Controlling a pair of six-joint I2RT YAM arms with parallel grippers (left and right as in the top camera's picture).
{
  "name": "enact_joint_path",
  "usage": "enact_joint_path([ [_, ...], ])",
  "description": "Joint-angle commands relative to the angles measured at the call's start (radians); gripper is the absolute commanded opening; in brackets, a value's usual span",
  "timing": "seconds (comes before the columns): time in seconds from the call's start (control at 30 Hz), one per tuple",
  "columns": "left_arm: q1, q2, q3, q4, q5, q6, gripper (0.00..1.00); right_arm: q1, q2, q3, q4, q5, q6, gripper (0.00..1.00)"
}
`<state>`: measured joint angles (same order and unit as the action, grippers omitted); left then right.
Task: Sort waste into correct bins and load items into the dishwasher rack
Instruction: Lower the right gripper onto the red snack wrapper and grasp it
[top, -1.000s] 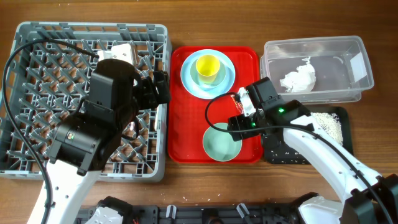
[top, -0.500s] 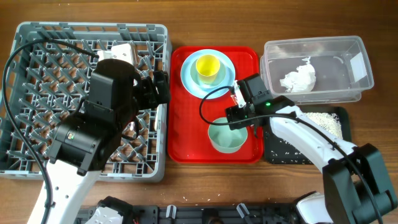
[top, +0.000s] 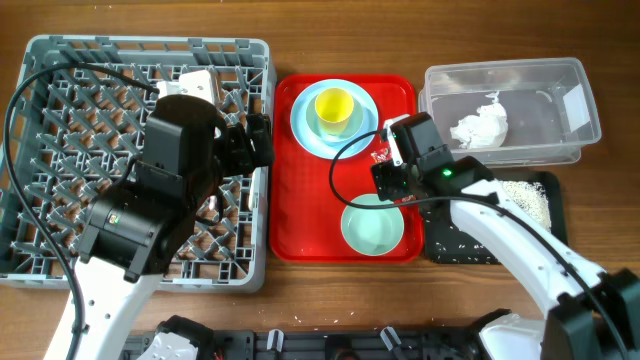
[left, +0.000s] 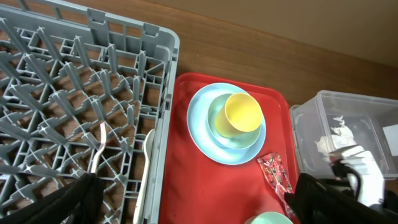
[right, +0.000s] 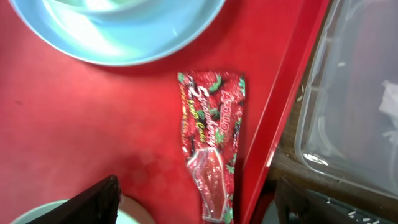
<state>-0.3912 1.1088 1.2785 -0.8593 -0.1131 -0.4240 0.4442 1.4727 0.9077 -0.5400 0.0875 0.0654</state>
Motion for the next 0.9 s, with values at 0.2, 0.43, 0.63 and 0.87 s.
enact_joint_path([
  [0.2, 0.004, -0.003, 0.006, 0.003, 0.004, -0.006, 1.0, 0.002, 0.259, 0.015, 0.031, 0.068, 0.127, 0.8],
  [0.43, 0.004, -0.003, 0.006, 0.003, 0.004, -0.006, 1.0, 0.002, 0.29, 0.015, 0.046, 0.024, 0.129, 0.72],
  [0.63, 0.004, -0.003, 0.006, 0.003, 0.004, -0.006, 1.0, 0.002, 0.283, 0.018, 0.049, 0.013, 0.127, 0.57],
  [0.87, 0.004, -0.003, 0.006, 0.003, 0.004, -0.006, 1.0, 0.002, 0.101, 0.08, -0.028, 0.051, 0.118, 0.18],
])
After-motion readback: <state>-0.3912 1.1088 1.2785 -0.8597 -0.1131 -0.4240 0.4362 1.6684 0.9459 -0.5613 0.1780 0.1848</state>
